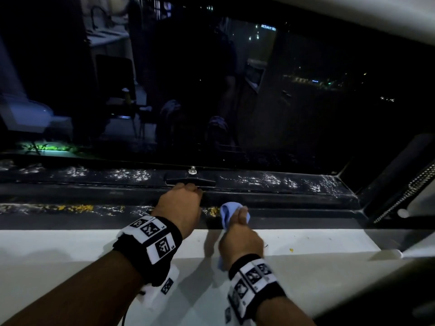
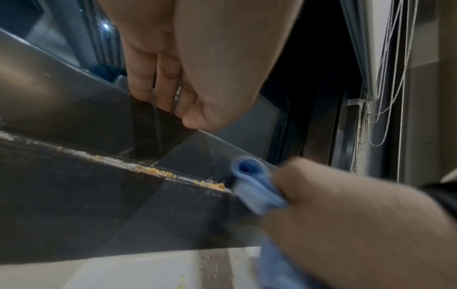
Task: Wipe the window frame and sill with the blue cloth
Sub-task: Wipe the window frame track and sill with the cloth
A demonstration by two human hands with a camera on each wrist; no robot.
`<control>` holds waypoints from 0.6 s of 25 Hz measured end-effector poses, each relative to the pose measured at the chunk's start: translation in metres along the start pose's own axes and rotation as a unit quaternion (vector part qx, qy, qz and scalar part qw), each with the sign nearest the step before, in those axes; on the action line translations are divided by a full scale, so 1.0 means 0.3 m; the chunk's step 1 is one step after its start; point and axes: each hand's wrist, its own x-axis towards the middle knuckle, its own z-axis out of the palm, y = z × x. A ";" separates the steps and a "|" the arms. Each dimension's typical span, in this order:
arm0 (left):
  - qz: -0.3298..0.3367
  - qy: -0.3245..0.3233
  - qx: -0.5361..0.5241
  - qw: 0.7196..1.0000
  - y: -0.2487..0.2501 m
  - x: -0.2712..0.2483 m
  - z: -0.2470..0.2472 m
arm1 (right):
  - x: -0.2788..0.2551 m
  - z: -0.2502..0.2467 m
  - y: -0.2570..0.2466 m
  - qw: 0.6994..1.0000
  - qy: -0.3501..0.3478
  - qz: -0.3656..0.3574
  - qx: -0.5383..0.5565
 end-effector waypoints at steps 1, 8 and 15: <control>-0.002 -0.002 -0.002 1.000 0.000 0.004 0.001 | -0.006 0.017 -0.039 1.000 -0.019 -0.022 -0.005; 0.008 -0.009 -0.016 1.000 -0.017 -0.002 -0.004 | -0.027 -0.060 0.076 0.990 0.064 -0.102 0.076; 0.010 -0.013 -0.021 1.000 -0.016 -0.006 -0.008 | 0.047 -0.065 0.111 0.994 0.038 0.094 0.041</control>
